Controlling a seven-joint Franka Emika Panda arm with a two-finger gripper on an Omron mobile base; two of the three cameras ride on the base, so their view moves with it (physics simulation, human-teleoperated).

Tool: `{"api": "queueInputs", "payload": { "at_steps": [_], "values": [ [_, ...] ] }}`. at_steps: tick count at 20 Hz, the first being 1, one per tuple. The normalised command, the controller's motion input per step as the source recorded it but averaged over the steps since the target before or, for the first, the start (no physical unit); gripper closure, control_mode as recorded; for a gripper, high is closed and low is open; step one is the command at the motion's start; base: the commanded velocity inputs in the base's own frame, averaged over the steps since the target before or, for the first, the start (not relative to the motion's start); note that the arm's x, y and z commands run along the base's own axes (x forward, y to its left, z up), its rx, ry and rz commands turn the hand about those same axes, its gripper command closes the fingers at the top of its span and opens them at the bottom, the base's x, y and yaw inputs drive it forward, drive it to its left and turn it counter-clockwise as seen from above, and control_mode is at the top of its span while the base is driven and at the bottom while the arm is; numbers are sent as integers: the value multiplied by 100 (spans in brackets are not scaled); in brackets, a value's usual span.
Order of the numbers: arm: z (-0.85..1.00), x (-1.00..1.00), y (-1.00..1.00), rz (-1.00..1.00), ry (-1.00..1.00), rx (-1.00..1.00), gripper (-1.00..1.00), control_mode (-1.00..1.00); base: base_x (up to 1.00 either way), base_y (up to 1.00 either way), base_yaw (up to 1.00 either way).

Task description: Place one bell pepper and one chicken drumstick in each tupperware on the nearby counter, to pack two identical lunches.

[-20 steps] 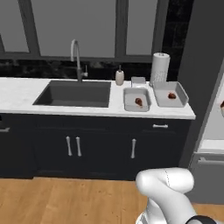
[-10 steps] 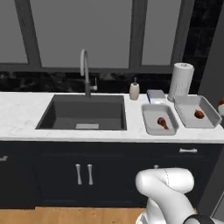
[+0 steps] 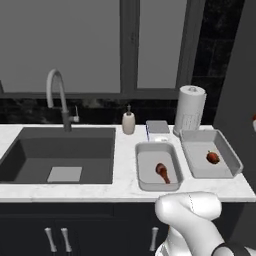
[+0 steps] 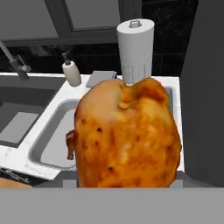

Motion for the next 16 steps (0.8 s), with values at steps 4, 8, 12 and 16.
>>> {"api": "queueInputs", "payload": {
  "at_steps": [4, 8, 12, 16],
  "values": [
    [0, 0, 0, 0, 0, 0, 100, 100, 97, 35, -10],
    [-64, 68, 48, -9, 26, -13, 100, -100, 21, 12, -2],
    [-100, 100, 75, -14, 50, -12, 100, -100, 0, 0, 0],
    [-87, 100, 4, -5, 32, 0, 100, -100, 0, 0, 0]
  ]
}}
